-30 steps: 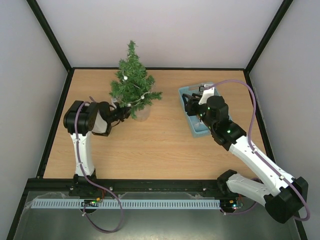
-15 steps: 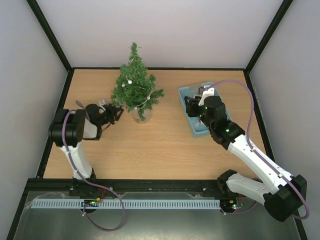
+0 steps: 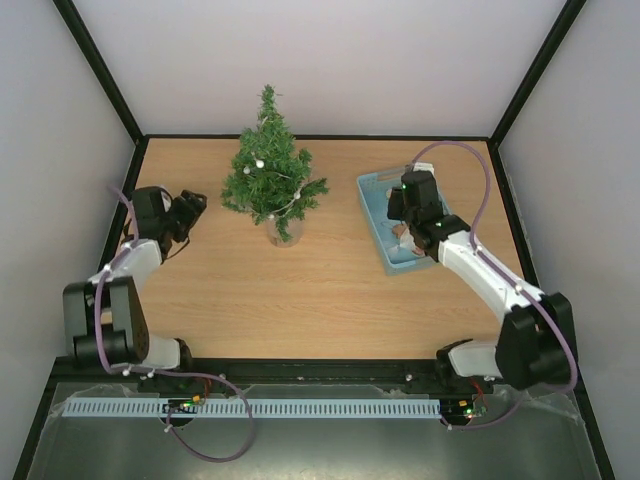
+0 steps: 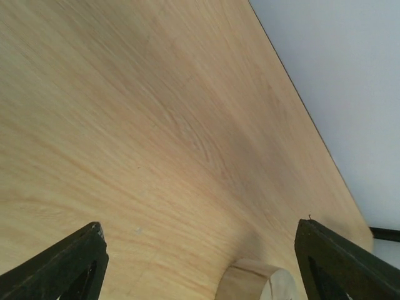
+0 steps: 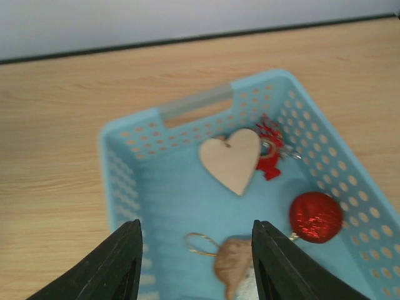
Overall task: Decorate the small christmas tree
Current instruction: Move the christmas tree to the center of the board, then pick up the decoration item from the storage box.
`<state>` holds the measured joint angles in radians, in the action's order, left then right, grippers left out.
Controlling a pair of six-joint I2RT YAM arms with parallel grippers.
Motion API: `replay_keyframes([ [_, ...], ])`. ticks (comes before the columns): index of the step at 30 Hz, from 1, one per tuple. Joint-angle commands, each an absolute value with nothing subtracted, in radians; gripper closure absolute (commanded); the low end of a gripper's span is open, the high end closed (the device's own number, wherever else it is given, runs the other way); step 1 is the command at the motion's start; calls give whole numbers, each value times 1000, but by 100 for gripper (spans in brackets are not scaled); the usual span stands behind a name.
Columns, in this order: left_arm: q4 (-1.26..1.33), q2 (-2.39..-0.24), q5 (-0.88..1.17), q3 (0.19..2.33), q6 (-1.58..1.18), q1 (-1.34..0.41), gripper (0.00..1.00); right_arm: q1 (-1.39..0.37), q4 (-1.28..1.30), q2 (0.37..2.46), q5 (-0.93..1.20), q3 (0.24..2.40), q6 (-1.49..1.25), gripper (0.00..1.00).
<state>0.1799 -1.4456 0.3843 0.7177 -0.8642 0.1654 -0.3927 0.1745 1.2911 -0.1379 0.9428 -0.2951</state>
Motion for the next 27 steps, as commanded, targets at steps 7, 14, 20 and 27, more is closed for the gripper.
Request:
replay_keyframes([
  [7,-193,-1139,357,718,-485,135,1,-207,295,1486,-156,994,-373,57],
  [14,-257,-1033,351,738,-336,-105,1,-117,281,1584,18,998,-309,57],
  [20,-252,-971,401,727,-316,-174,5,-81,293,1658,121,1025,-250,61],
  [27,-303,-944,350,742,-294,-184,8,-77,316,1747,217,1044,-210,67],
])
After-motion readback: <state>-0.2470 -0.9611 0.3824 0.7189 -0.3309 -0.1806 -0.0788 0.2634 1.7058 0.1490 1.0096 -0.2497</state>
